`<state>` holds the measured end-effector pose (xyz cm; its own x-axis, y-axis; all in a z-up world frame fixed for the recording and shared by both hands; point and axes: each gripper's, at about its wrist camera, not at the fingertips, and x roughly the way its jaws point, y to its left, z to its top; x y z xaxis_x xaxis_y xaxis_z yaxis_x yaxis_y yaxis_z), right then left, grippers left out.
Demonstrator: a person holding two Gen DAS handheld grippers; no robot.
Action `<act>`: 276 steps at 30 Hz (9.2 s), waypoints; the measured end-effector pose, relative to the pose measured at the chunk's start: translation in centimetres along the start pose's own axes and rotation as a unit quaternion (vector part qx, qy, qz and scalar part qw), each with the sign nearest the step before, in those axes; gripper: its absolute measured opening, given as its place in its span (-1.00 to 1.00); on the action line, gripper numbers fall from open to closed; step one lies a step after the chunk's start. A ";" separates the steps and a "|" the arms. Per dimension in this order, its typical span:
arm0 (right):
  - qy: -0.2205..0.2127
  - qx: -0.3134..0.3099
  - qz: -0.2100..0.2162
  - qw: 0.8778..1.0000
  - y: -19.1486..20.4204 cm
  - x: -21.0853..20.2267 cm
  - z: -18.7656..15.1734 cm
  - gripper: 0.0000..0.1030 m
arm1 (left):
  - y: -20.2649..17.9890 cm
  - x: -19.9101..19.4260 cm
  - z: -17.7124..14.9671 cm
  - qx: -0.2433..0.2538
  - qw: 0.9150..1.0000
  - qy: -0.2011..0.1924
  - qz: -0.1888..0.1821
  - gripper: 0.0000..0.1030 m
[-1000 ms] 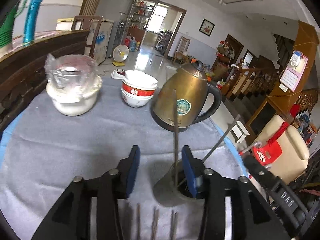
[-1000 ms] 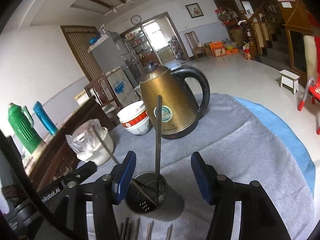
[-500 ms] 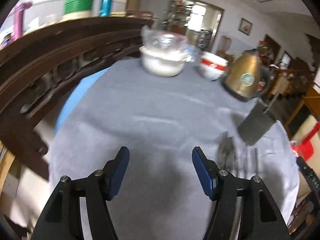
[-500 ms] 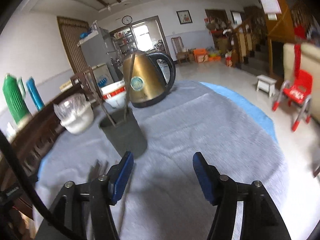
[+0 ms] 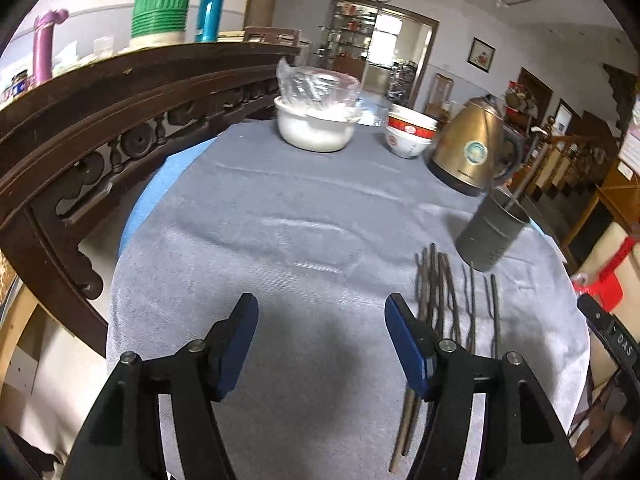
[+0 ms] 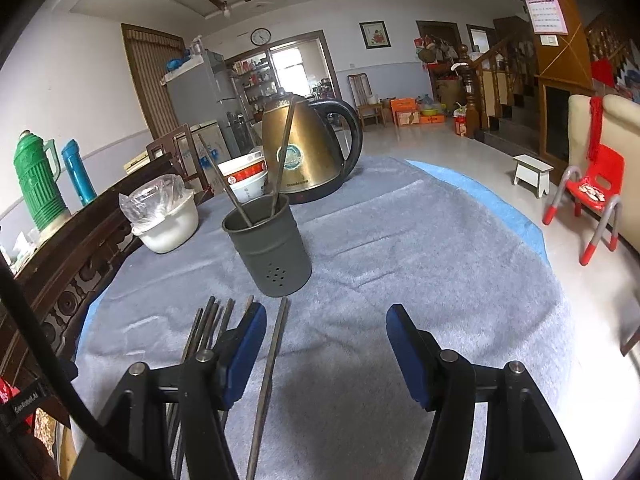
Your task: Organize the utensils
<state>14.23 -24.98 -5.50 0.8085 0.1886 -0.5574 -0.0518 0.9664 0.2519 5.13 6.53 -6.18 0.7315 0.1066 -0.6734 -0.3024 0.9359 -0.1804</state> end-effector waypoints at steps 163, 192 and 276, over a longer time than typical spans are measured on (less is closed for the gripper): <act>0.365 0.002 0.075 0.928 0.5 12.9 -1.6 -0.84 | -8.5 14.1 4.5 0.096 0.928 0.360 -0.020 0.08; 0.372 -0.002 0.090 0.924 -0.1 12.9 -1.3 -0.81 | -9.5 16.7 3.5 0.113 0.897 0.427 -0.012 -0.89; -0.016 -0.063 -0.003 0.998 3.1 4.7 5.5 -0.87 | -5.8 5.5 9.0 0.073 0.997 0.013 -0.037 -0.89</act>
<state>21.06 -22.02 -2.94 0.8276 0.1789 -0.5320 -0.1183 0.9822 0.1463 16.46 4.69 -2.40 0.7320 0.0290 -0.6806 -0.1551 0.9799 -0.1251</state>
